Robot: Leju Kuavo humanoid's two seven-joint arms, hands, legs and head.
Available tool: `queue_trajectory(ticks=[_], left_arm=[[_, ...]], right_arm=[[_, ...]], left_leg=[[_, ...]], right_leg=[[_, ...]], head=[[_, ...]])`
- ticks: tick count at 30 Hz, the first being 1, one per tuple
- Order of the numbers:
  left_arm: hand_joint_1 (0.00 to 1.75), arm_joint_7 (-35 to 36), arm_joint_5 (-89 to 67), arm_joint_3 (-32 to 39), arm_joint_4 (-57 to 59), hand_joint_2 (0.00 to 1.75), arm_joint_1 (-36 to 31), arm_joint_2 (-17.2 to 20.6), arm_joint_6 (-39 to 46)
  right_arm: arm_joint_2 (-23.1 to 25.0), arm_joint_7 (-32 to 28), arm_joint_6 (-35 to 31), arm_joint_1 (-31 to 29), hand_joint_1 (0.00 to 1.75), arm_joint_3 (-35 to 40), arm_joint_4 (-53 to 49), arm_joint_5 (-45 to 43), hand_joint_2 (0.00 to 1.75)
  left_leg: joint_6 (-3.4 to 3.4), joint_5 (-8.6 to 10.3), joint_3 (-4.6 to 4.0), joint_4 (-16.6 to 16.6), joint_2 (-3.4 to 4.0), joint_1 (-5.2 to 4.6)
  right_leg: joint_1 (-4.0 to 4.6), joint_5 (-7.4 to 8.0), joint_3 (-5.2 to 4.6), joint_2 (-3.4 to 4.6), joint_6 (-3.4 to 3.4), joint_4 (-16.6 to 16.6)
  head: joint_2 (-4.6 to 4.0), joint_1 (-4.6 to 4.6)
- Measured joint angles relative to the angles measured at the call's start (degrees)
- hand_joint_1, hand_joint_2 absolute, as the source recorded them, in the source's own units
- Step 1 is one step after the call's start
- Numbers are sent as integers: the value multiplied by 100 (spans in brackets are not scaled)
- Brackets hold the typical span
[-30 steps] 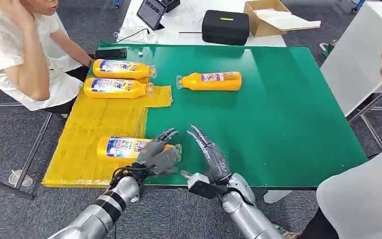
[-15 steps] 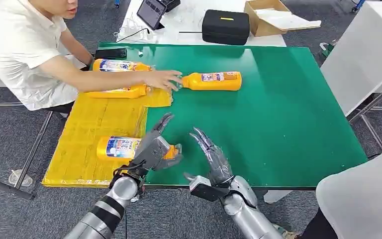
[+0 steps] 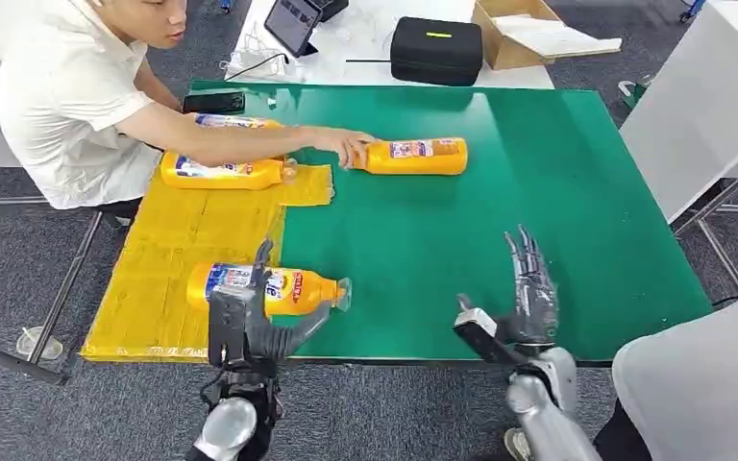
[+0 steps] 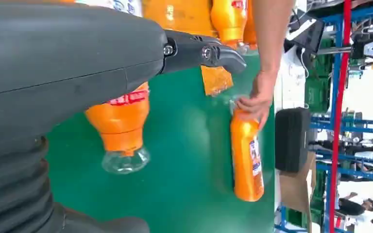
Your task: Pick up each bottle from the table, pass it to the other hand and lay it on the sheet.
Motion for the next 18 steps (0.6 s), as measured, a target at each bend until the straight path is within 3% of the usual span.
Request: queue_trajectory(ticks=[4, 5, 8, 9, 14, 18], left_arm=[[0, 15, -198, -120, -83, 175, 68, 44, 290], [0, 17, -212, -134, -96, 175, 77, 50, 294], [0, 26, -220, -175, -118, 175, 81, 63, 299], [0, 37, -220, -195, -120, 175, 79, 74, 301], [0, -24, -398, -250, -122, 175, 78, 89, 312], [0, -55, -673, -405, -151, 175, 68, 100, 312]], right_arm=[[-72, 41, -9, 131, 0, -467, -4, 613, 0], [-76, 46, -9, 147, 0, -524, -4, 628, 175], [-96, 48, -11, 174, 0, -671, -15, 696, 175], [-96, 98, -11, 174, 0, -712, -13, 844, 0], [-196, 594, -11, 160, 0, -900, 30, 2375, 0], [-330, 719, -11, -41, 0, -928, 149, 3033, 0]], left_leg=[[0, 1, 0, 0, 1, 1], [0, 2, 0, 0, 2, 1], [1, 4, 0, 0, 2, 1], [1, 3, 0, 0, 3, 0], [2, 3, -4, 0, 2, 0], [2, 3, -6, 0, 3, -1]], right_leg=[[1, 1, 0, 1, 0, 1], [1, 1, 0, 1, 0, 1], [1, 1, 1, 1, 0, 2], [0, 1, 0, 1, 0, 2], [-1, 1, 1, 0, 0, 2], [-1, 1, -1, 1, 1, 1]], head=[[-2, -2], [-2, -2], [-2, 0], [-2, -2], [-2, 0], [-2, 0]])
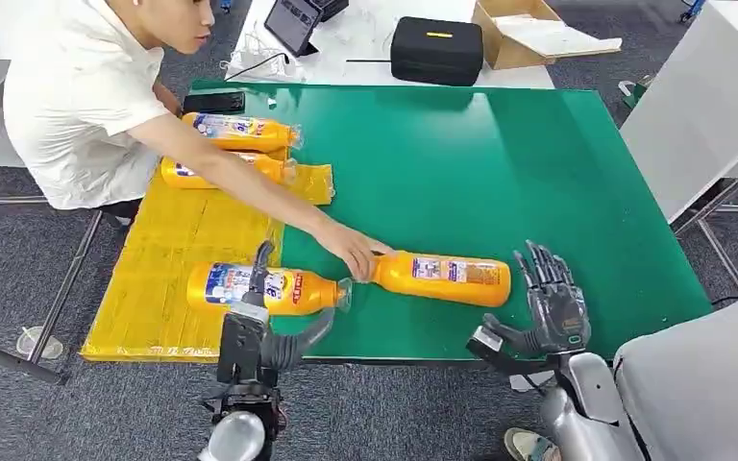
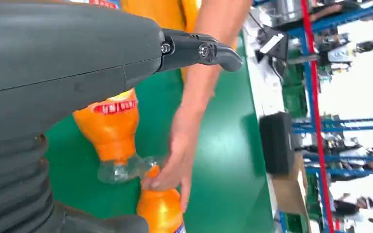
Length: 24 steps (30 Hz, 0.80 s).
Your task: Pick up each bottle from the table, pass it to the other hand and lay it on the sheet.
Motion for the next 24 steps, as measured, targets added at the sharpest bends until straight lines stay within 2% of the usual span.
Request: queue_trajectory(ticks=[6, 16, 24], left_arm=[[0, 4, 24, -172, 74, 175, -7, -2, -74], [0, -4, -61, -301, 166, 175, -46, -2, -124], [0, -31, -61, -435, 243, 175, -173, -7, -229]], right_arm=[[-50, 322, 0, -397, 0, 148, 214, 559, 0], [-52, 570, 2, -942, 0, 754, 1112, 605, 0], [-17, 785, 403, -1781, 0, 1358, 2420, 614, 0]], left_leg=[[-1, 1, 2, 0, 2, 1], [-1, 2, -1, 0, 1, 2], [-1, 7, 1, 0, 0, 2]], right_leg=[[2, 0, 0, 1, -1, 1], [2, 0, -1, 0, 0, 2], [2, 2, 0, 0, -1, 2]], head=[[0, -2], [2, -2], [0, -2]])
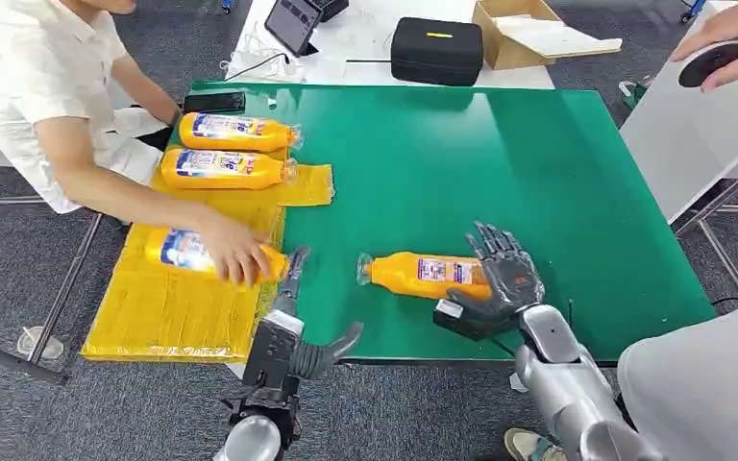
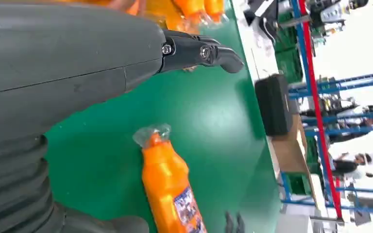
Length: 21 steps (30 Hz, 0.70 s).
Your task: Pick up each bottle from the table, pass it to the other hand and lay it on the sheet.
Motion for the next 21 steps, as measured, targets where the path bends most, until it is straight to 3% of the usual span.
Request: queue_trajectory(ticks=[3, 4, 21], left_arm=[[0, -2, 0, -26, 0, 175, -45, 0, -31], [0, -2, 0, -46, 0, 175, -55, 0, -37], [0, 96, 9, -109, -59, 175, -37, 26, -144]], right_arm=[[11, 28, 277, -177, 0, 189, 314, 39, 0], [11, 50, 347, -205, 0, 246, 373, 57, 175], [-92, 496, 1610, -650, 0, 990, 754, 55, 175]], left_leg=[[0, 1, 0, 0, 0, 0], [0, 0, 0, 0, 0, 0], [1, -1, 38, 0, 4, 0]], right_leg=[[0, 0, 0, 0, 0, 1], [0, 0, 0, 0, 0, 1], [0, 3, 31, 2, 0, -3]], head=[[0, -2], [2, 0], [0, 0]])
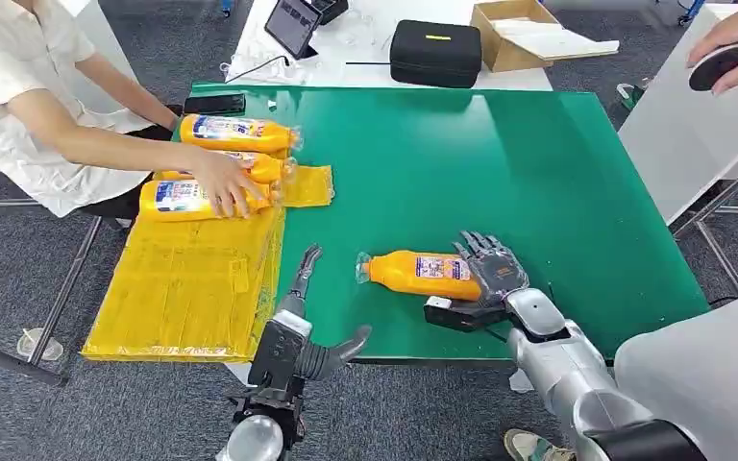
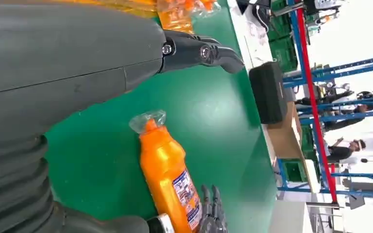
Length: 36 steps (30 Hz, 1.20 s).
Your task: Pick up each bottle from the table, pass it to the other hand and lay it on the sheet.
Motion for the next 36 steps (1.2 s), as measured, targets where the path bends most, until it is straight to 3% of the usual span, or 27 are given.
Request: queue_trajectory(ticks=[8, 9, 10, 11, 12, 15, 16, 20, 21, 29, 36], left_arm=[[0, 35, -24, -2, -44, 175, 7, 11, -17], [0, 35, -26, -2, -44, 175, 9, 11, -20], [0, 35, -26, -2, -44, 175, 10, 11, -26], [0, 35, -26, -2, -44, 175, 11, 13, -33], [0, 35, -26, -2, -44, 175, 11, 13, -33], [0, 37, -35, -2, -44, 175, 14, 13, -33], [0, 37, -35, -2, -44, 175, 15, 13, -33], [0, 37, -37, -2, -46, 175, 30, 13, -70], [0, 35, -41, -2, -46, 175, 32, 13, -85], [0, 15, -33, -2, -46, 175, 39, 15, -181], [0, -48, 20, -2, -46, 175, 39, 13, -223]], right_arm=[[-22, -24, 86, -28, 0, 127, -4, -392, 175], [-22, -24, 86, -28, 19, 138, -7, -407, 175], [-24, -24, 86, -26, 138, 147, -7, -418, 175], [-24, -24, 86, -26, 162, 149, -7, -420, 175], [-24, -26, 90, -26, 175, 151, -7, -422, 175], [-29, -103, 121, 4, 175, 164, -11, -705, 175], [-40, -131, 123, 22, 175, 164, -11, -814, 0], [-53, -429, 252, 129, 175, 140, -59, -1551, 0], [-55, -540, 366, 143, 175, 86, -87, -1835, 175], [-151, -1112, 966, 266, 175, -168, -201, -2994, 175], [-197, -1403, 1150, 364, 175, -315, -271, -3506, 175]], left_leg=[[2, 1, 20, 0, -2, 0], [3, 2, 20, 0, -2, 0], [3, 3, 21, 0, -2, 0], [3, 3, 21, 0, -3, -1], [3, 4, 21, 0, -3, -1], [3, 5, 21, 0, -2, -1], [3, 6, 21, 0, -3, -1], [3, 5, 23, 0, -3, 0], [3, 4, 24, 0, -2, 0], [2, -7, 52, 0, 5, 1], [2, -7, 66, 0, 5, 1]], right_leg=[[0, 0, 21, 0, 0, -2], [0, 1, 23, -1, 2, -2], [0, 2, 23, -1, 2, -3], [-1, 3, 22, -1, 3, -2], [0, 3, 23, -1, 4, -2], [-1, 6, 23, 0, 6, -2], [-1, 6, 23, -1, 6, -3], [0, 5, 26, -1, 6, -4], [0, 5, 25, 0, 6, -4], [2, 2, 43, 3, 4, -9], [2, 2, 58, 3, 4, -9]], head=[[2, -2], [0, 0], [0, 0], [0, 0], [0, 0], [0, 0], [0, 2], [0, 2], [0, 2], [0, 2], [0, 2]])
